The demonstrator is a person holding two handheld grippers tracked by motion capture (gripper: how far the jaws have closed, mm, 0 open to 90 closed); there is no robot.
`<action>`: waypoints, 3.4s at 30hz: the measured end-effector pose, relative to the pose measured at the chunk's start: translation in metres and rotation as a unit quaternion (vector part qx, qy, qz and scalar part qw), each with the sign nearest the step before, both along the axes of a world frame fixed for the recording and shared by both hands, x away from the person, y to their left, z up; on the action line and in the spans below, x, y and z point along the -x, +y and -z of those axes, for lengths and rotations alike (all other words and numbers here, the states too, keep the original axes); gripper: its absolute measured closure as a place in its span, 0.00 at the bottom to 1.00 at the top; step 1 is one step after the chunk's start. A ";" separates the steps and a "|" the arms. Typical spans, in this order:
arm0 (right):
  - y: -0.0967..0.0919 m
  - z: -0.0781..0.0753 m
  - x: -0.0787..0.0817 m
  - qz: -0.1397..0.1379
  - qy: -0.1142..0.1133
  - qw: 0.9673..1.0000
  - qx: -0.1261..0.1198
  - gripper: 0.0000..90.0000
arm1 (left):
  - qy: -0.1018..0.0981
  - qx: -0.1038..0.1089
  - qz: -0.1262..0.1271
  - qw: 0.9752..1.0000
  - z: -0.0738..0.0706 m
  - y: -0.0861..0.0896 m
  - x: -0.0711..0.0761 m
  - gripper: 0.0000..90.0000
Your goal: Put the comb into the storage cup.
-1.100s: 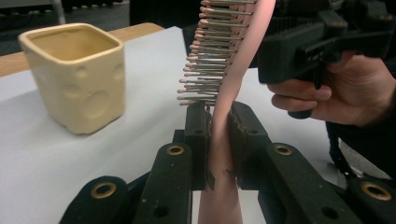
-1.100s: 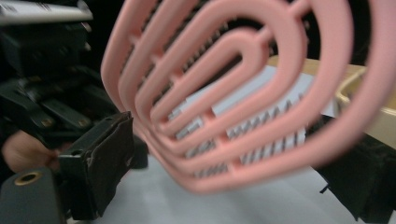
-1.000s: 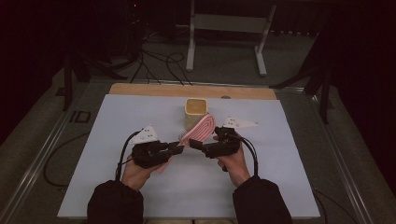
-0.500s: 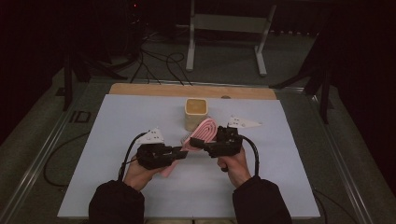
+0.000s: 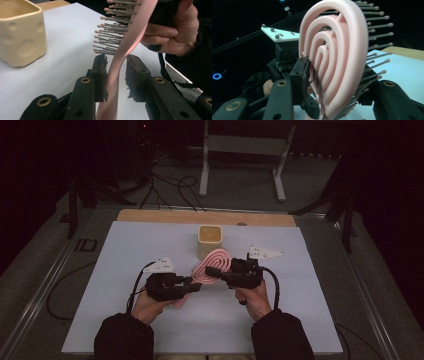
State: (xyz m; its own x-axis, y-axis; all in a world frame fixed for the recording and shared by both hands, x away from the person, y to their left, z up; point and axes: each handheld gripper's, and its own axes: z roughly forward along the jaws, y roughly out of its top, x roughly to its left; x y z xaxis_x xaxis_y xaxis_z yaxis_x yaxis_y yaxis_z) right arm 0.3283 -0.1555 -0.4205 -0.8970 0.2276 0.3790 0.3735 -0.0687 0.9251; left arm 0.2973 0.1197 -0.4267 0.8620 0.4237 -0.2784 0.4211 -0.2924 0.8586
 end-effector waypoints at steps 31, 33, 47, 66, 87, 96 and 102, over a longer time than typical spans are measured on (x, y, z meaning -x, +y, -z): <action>0.013 -0.009 0.011 0.061 -0.011 0.998 0.023 0.72 | 0.008 0.006 -0.017 1.000 0.005 0.003 -0.003 0.59; 0.013 -0.009 0.011 0.062 -0.010 0.998 0.023 0.72 | 0.008 0.003 -0.024 1.000 0.006 0.004 -0.003 0.54; 0.005 -0.014 0.009 0.079 -0.014 0.996 0.042 0.72 | -0.077 0.020 -0.133 0.988 -0.002 0.038 0.016 0.05; 0.008 -0.023 0.008 0.085 -0.021 0.994 0.063 0.72 | -0.134 -0.044 -0.212 0.967 0.038 0.092 0.050 0.00; 0.021 -0.035 -0.001 0.099 -0.019 0.991 0.089 0.72 | -0.130 -0.055 -0.269 0.953 0.068 0.119 0.065 0.00; 0.025 -0.038 -0.008 0.114 -0.002 0.990 0.081 0.72 | -0.121 -0.060 -0.280 0.950 0.076 0.116 0.061 0.00; 0.028 -0.040 -0.010 0.118 -0.004 0.990 0.080 0.72 | -0.120 -0.062 -0.287 0.948 0.077 0.116 0.061 0.00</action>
